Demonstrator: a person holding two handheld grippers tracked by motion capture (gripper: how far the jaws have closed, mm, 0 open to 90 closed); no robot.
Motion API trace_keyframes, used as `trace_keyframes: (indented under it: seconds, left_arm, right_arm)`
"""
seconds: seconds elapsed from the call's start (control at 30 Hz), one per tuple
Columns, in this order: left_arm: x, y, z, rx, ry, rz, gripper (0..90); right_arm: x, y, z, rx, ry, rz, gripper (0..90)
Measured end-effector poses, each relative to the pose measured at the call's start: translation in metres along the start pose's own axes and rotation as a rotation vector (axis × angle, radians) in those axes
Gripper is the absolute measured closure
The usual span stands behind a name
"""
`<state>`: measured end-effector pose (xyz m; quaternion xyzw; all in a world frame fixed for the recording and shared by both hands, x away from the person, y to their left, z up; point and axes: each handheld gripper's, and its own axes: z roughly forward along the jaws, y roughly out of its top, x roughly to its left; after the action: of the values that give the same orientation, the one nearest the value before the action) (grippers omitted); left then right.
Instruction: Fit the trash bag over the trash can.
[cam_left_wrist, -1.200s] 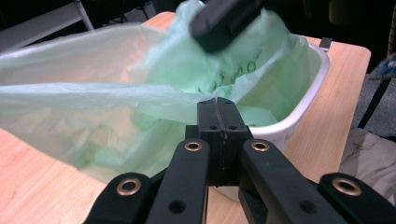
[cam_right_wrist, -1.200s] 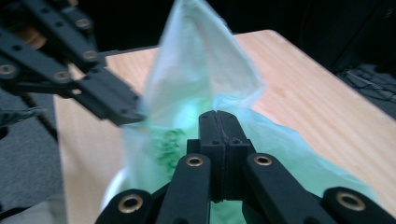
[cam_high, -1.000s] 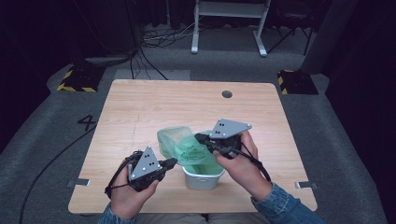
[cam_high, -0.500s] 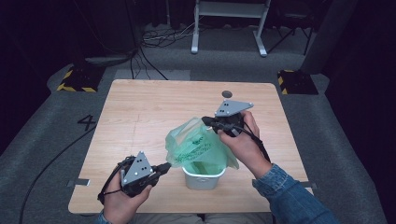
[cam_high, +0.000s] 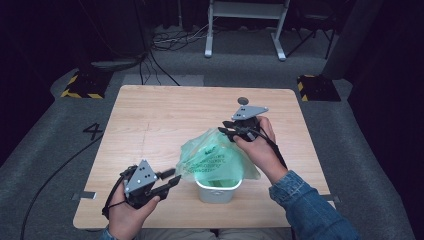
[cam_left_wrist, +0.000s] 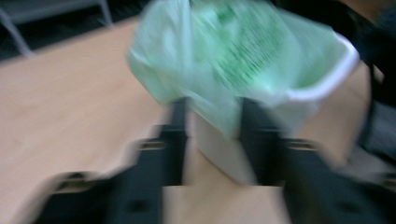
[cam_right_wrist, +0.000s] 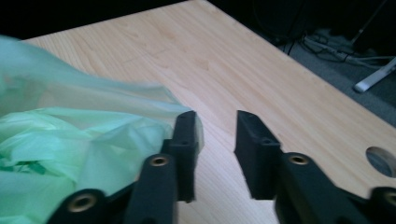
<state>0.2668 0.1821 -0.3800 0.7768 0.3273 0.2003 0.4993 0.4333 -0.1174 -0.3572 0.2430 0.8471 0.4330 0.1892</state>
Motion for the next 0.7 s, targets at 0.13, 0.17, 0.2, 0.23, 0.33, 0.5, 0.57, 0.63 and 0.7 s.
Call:
trace_keyframes:
  seconds: [0.13,0.17,0.2,0.23,0.33,0.5,0.57,0.63,0.7]
  left_arm:
    - [0.003,0.008,0.0,-0.03,0.026,-0.017,44.0]
    - [0.003,0.011,0.0,-0.033,0.022,-0.018,44.0]
    - [0.004,0.013,0.001,-0.035,0.022,-0.016,43.3]
    - [0.005,0.016,0.002,-0.039,0.027,-0.017,41.9]
    - [0.009,0.023,0.007,-0.034,0.036,-0.03,40.7]
    - [0.019,0.026,0.019,-0.014,0.048,-0.06,36.0]
    - [0.021,0.024,0.024,-0.019,0.015,-0.09,34.7]
    - [0.022,0.023,0.03,-0.011,-0.009,-0.122,34.8]
    - [0.023,0.023,0.034,0.014,0.013,-0.102,36.3]
  right_arm:
    - [0.003,0.0,-0.019,-0.055,-0.052,-0.02,56.7]
    - [0.004,0.0,-0.024,-0.065,-0.057,-0.026,56.2]
    - [0.005,0.0,-0.029,-0.075,-0.065,-0.028,55.4]
    - [0.006,0.0,-0.034,-0.084,-0.073,-0.03,54.9]
    - [0.009,-0.002,-0.049,-0.102,-0.083,-0.031,54.4]
    - [0.014,-0.01,-0.065,-0.119,-0.063,-0.013,52.1]
    - [0.017,-0.015,-0.07,-0.137,-0.039,-0.013,50.7]
    - [0.019,-0.019,-0.073,-0.156,-0.009,-0.018,49.7]
    - [0.021,-0.023,-0.072,-0.151,0.017,-0.009,48.9]
